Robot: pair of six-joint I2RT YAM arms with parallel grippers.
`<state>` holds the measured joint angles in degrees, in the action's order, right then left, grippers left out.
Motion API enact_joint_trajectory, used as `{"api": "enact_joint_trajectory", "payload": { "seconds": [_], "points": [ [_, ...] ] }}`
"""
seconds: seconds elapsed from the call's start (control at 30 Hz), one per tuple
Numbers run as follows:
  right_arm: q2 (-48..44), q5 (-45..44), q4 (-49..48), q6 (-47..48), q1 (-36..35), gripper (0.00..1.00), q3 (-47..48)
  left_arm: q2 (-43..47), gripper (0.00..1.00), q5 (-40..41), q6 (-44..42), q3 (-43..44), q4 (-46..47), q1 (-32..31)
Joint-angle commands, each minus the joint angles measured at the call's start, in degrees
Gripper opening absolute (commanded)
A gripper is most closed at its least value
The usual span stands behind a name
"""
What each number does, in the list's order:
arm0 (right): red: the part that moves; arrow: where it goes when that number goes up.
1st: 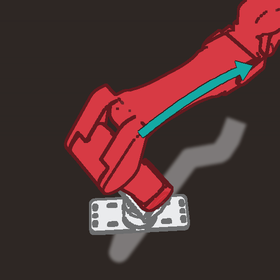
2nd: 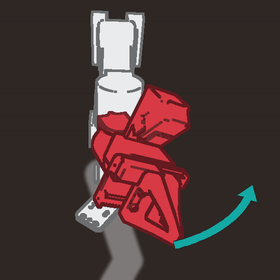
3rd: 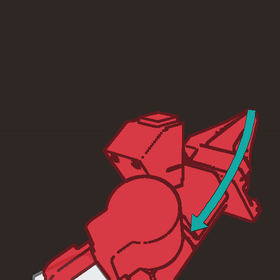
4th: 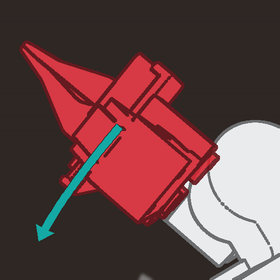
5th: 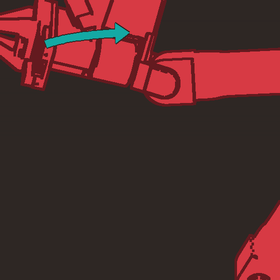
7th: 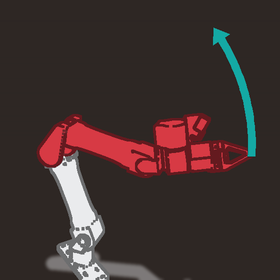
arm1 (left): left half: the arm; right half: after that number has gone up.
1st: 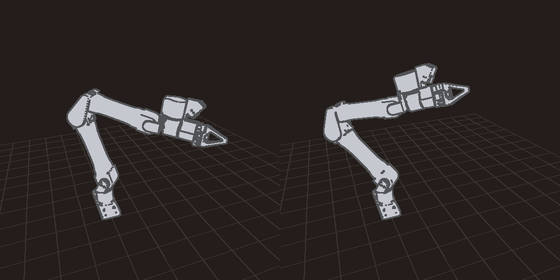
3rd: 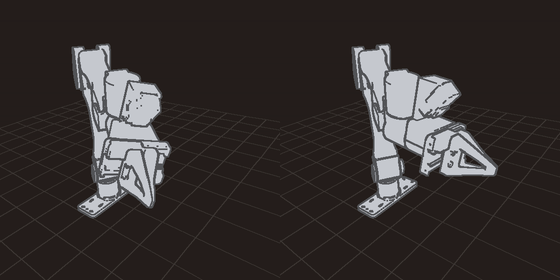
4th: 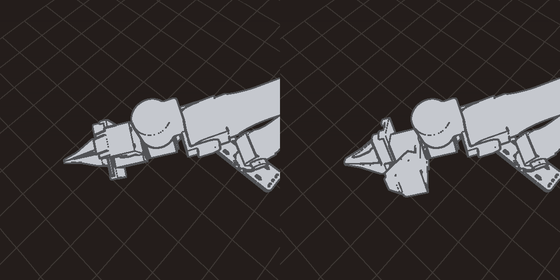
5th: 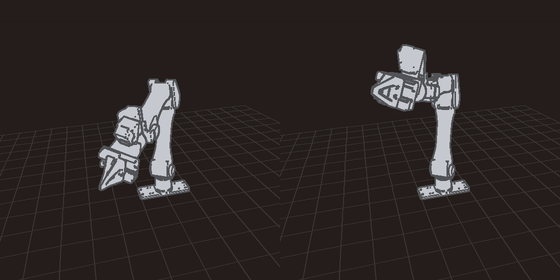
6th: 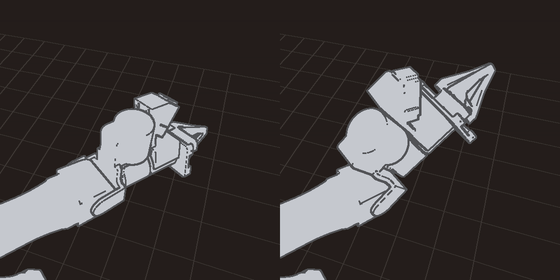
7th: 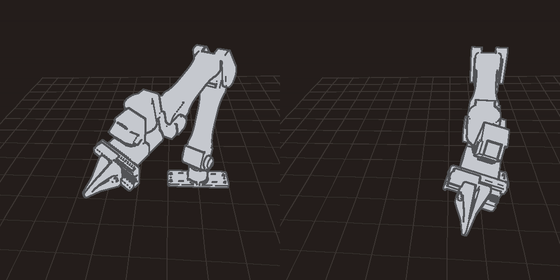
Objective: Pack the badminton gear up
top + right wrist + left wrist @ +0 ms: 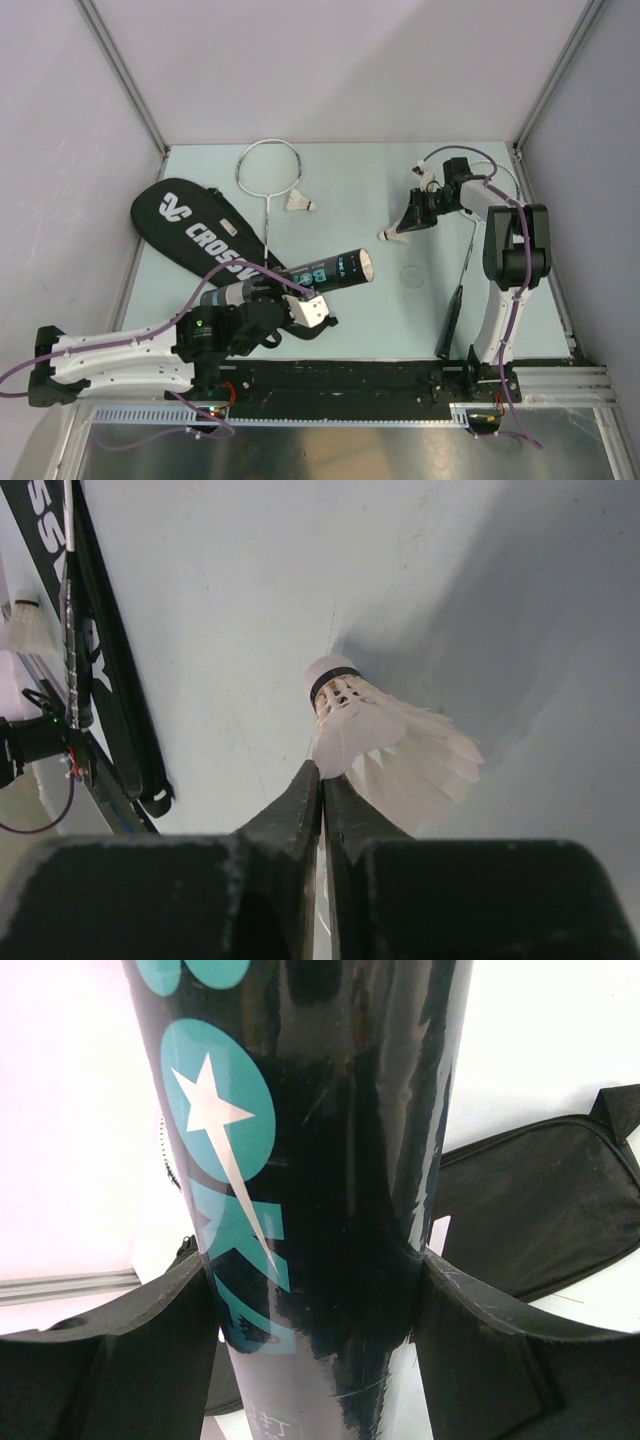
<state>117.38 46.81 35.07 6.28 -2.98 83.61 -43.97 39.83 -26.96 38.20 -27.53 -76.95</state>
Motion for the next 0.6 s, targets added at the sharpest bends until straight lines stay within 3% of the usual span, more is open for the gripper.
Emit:
{"api": "enact_joint_trajectory", "payload": {
  "seconds": [0.0, 0.2, 0.57],
  "points": [
    [-7.0, -0.4, -3.5, -2.2, 0.5, 0.03, -1.5, 0.9, 0.60, 1.2, 0.6, 1.9, 3.2, 0.1],
    [-15.8, -2.6, -5.8, -5.6, 0.4, 0.00, -5.9, -0.6, 0.59, 2.6, 0.6, 1.9, 3.3, 0.1],
    [-50.0, -12.1, -6.3, -9.7, -9.1, 0.00, -19.7, -2.9, 0.59, 6.0, 0.0, 1.4, 3.3, 0.1]
  ]
}}
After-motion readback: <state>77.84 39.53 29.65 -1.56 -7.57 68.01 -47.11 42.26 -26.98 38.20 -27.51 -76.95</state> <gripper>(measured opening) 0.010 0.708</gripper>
